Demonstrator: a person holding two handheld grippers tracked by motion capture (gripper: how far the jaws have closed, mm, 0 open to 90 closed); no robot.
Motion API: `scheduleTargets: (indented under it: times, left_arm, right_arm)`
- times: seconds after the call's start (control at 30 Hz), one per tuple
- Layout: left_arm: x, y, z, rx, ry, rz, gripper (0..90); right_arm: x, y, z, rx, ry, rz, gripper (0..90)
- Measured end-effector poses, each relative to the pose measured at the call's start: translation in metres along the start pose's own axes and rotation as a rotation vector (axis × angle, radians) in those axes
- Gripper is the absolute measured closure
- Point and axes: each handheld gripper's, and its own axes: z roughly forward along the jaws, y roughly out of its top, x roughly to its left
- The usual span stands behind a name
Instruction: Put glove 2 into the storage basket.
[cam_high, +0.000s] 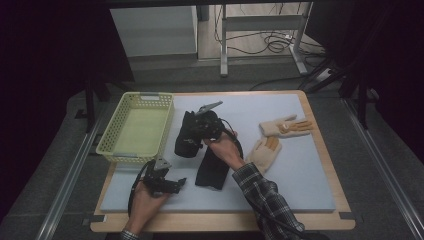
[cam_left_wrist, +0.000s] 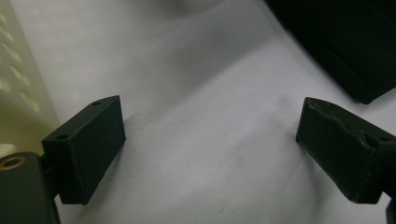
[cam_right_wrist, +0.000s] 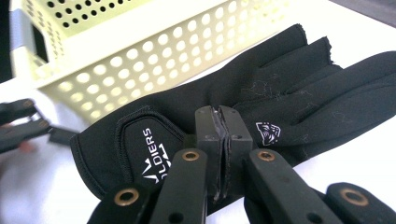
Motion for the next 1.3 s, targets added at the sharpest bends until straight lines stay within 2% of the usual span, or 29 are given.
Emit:
scheduleTargets:
  times: [0.23,0.37,0.4,0.53,0.63,0.73,0.87,0.93,1.0,1.1,1.13,1.23,1.3]
  left_arm:
    - [0.0,0.0,0.0,-0.003,0.0,0.001,8.2]
    - [0.0,0.0,0.0,-0.002,0.0,0.001,8.3]
    - [0.0,0.0,0.0,-0.006,0.0,-0.003,8.3]
    - [0.0,0.0,0.0,-0.006,0.001,-0.003,8.3]
    - [0.0,0.0,0.0,-0.006,0.001,-0.003,8.3]
    - [0.0,0.0,0.0,-0.006,0.001,-0.003,8.3]
    - [0.0,0.0,0.0,-0.006,0.001,-0.003,8.3]
    - [0.0,0.0,0.0,-0.002,0.001,0.002,8.3]
    - [0.0,0.0,0.0,-0.002,0.001,0.002,8.3]
    - [0.0,0.0,0.0,-0.006,0.001,-0.002,8.3]
    - [0.0,0.0,0.0,-0.006,0.001,-0.002,8.3]
    - [0.0,0.0,0.0,-0.005,0.001,-0.001,8.3]
    - [0.0,0.0,0.0,-0.002,0.001,0.0,8.3]
  right_arm:
    - [0.009,-0.024,-0.049,-0.013,-0.032,0.028,86.8]
    - [0.013,-0.036,-0.066,-0.021,-0.043,0.038,86.8]
    - [0.018,-0.047,-0.081,-0.027,-0.056,0.057,86.8]
    - [0.025,-0.064,-0.094,-0.024,-0.076,0.084,86.8]
    - [0.028,-0.074,-0.095,-0.007,-0.096,0.097,86.7]
    - [0.03,-0.084,-0.088,0.016,-0.112,0.101,86.6]
    - [0.027,-0.096,-0.07,0.018,-0.095,0.129,85.7]
    - [0.027,-0.102,-0.062,0.021,-0.084,0.126,83.0]
    - [0.026,-0.105,-0.056,0.025,-0.085,0.122,73.1]
    - [0.025,-0.103,-0.064,0.007,-0.067,0.107,56.1]
    - [0.024,-0.102,-0.071,-0.001,-0.075,0.087,50.3]
    - [0.022,-0.105,-0.086,-0.013,-0.106,0.067,48.3]
    - [0.019,-0.113,-0.095,-0.012,-0.092,0.068,56.3]
